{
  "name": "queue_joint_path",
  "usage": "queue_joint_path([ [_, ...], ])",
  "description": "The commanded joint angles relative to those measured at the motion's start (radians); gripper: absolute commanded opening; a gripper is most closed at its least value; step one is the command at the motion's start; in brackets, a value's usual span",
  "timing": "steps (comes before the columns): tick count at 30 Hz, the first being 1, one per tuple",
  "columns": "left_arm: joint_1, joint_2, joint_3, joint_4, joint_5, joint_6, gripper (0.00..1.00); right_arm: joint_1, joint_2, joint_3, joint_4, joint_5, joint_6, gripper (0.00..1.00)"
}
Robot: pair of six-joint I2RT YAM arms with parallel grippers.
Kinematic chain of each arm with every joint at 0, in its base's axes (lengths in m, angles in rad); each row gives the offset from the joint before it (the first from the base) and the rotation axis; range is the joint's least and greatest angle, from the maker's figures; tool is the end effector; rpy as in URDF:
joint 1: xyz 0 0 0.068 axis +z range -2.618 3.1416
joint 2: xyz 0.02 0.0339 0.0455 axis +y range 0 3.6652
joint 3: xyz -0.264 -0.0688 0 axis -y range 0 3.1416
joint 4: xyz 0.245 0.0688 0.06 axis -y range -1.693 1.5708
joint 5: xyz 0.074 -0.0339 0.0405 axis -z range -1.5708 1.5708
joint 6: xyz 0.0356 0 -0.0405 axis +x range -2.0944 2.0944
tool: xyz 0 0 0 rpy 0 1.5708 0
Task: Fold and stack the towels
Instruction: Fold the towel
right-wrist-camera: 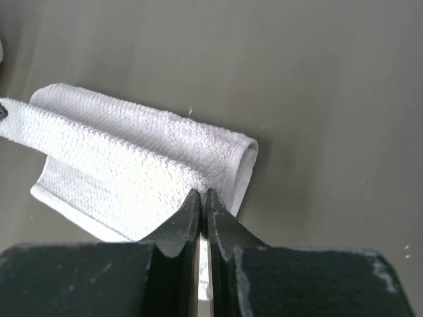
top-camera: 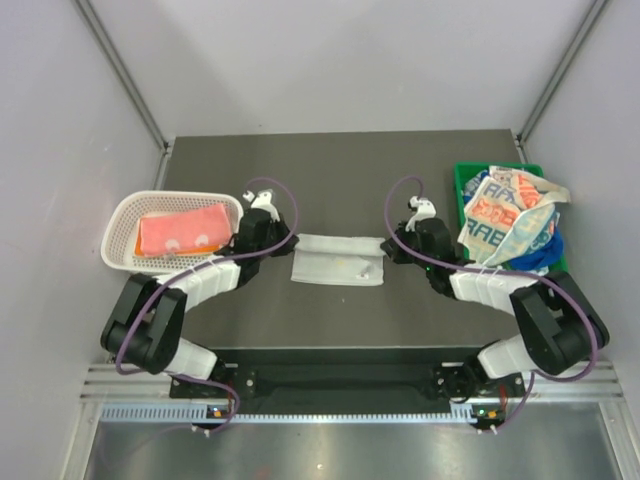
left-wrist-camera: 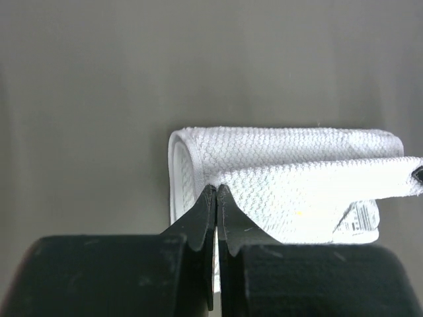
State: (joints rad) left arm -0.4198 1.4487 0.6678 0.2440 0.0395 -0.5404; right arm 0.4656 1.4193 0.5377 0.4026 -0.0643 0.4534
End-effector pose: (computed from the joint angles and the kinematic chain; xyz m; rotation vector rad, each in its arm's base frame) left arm 0.2718 -0.1228 0.1896 -0.1064 2.1658 -0.6073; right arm 0.2487 0.1275 0.1731 -0.0541 2.1091 0.6291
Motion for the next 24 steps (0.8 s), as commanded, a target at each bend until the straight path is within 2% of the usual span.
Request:
queue_joint_path([
  [1,0.003,-0.050,-0.033,0.018,-0.006,0.002,0.00,0.024,-0.054,-0.028,0.039,0.032,0.025,0.00],
  [10,0.001,-0.082,-0.080,-0.011,0.002,-0.010,0.00,0.057,-0.105,-0.085,0.025,0.057,0.047,0.00],
  [22,-0.001,-0.073,-0.122,-0.022,0.019,-0.023,0.00,0.088,-0.089,-0.136,0.061,0.060,0.070,0.00],
  [24,-0.002,-0.070,-0.131,-0.020,0.026,-0.024,0.05,0.091,-0.088,-0.140,0.062,0.060,0.071,0.02],
])
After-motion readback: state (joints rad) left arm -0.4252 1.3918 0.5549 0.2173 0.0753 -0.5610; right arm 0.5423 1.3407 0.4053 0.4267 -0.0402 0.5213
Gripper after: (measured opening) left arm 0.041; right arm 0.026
